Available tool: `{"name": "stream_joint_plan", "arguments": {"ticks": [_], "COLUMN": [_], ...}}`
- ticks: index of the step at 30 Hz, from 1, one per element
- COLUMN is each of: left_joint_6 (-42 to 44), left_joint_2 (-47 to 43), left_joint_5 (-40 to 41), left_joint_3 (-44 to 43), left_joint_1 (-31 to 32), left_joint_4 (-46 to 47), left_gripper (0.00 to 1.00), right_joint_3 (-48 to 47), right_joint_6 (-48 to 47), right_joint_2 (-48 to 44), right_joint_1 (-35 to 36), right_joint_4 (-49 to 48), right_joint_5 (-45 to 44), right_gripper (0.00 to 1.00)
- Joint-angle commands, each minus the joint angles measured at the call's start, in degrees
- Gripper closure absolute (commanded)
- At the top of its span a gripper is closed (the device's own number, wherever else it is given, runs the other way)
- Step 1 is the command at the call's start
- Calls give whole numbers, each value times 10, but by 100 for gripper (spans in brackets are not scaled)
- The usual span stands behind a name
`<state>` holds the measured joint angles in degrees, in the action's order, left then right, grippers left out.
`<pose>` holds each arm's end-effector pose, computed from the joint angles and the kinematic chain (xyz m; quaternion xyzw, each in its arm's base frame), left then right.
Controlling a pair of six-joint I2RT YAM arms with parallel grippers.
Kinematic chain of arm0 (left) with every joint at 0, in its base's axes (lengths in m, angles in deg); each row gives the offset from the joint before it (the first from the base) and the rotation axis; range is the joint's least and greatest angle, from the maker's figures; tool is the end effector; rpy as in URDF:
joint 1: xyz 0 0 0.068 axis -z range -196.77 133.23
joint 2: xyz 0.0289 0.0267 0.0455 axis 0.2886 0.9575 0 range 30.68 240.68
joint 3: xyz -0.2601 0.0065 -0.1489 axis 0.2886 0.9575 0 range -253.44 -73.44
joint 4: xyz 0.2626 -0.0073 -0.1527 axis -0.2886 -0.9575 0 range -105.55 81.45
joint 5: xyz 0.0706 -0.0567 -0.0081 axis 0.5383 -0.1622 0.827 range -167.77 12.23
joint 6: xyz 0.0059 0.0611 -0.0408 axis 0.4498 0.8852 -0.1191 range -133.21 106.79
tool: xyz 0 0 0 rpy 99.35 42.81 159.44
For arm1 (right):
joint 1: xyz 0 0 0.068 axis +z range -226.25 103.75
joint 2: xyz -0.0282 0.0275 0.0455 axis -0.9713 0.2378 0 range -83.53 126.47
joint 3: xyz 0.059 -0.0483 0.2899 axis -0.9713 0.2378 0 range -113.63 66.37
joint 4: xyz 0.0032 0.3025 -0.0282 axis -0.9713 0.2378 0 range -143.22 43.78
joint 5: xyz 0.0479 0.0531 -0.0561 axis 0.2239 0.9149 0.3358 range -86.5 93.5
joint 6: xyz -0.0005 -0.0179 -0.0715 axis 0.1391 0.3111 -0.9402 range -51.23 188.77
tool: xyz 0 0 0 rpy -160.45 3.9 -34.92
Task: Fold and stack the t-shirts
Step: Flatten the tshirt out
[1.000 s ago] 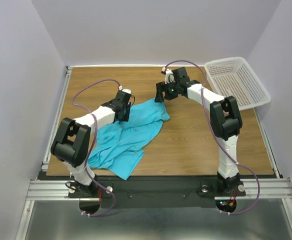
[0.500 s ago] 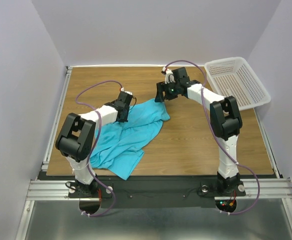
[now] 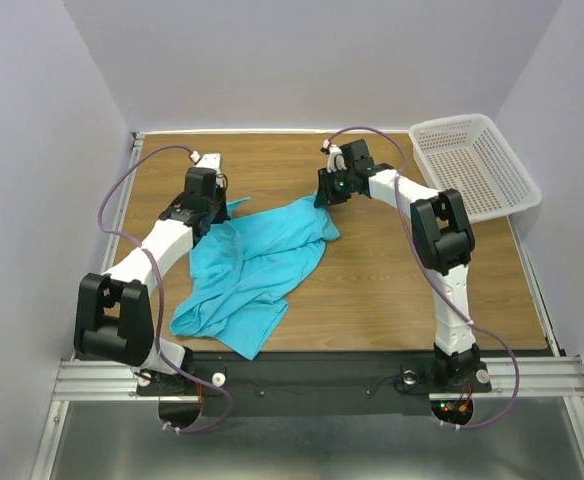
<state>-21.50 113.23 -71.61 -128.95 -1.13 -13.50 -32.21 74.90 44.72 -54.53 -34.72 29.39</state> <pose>0.3698 -0.0967 0.2529 0.0300 0.8732 -0.0545 0.4834 0.5181 0.2353 0.1549 -0.2026 0.8911 0.2868 0.2874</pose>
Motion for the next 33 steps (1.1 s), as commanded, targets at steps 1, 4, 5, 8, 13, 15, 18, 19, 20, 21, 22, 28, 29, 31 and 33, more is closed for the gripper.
{"name": "stream_joint_plan", "arguments": {"ticks": [1,4,5,8,13,15,18,19,20,21,22,28,29,31,33], "left_joint_6": [-13,-19,-23,-34,-43,-45,-38,-35,-31,-25,-16,29,36,59,79], "left_joint_2": [-23,-19,-13,6,36,53,90,110,120,131,149,204,210,234,251], "left_joint_5": [-59,-95,-108,-141,-184,-185,-188,-187,-187,-186,-185,-142,-134,-109,-95], "left_joint_3": [-5,-10,-15,-26,-61,-82,-118,-128,-145,-154,-162,-217,-224,-247,-272], "left_joint_1": [-41,-86,-96,-130,-143,-144,-148,-148,-149,-149,-149,-151,-151,-151,-151], "left_joint_4": [29,42,46,66,101,117,122,122,122,122,122,117,117,116,115], "left_gripper": [100,100,100,100,100,100,100,100,100,100,100,100,100,100,100], "right_joint_3": [-35,-7,3,51,103,124,137,137,139,139,138,123,118,104,94], "right_joint_6": [0,-16,-23,-38,-50,-57,-73,-79,-83,-87,-91,-112,-114,-122,-121], "right_joint_2": [1,-32,-60,-105,-179,-193,-208,-208,-208,-208,-209,-212,-210,-202,-188], "right_joint_1": [-3,-8,-11,-32,-75,-83,-98,-106,-110,-113,-121,-150,-152,-154,-154], "right_joint_4": [-24,-25,-25,-29,-28,-28,-29,-29,-31,-33,-36,-53,-54,-58,-63], "right_joint_5": [-10,-44,-57,-81,-88,-95,-105,-112,-117,-123,-128,-143,-139,-134,-121], "right_gripper": [86,99,99,99,99,99,99,99,99,99,99,99,99,100,99]}}
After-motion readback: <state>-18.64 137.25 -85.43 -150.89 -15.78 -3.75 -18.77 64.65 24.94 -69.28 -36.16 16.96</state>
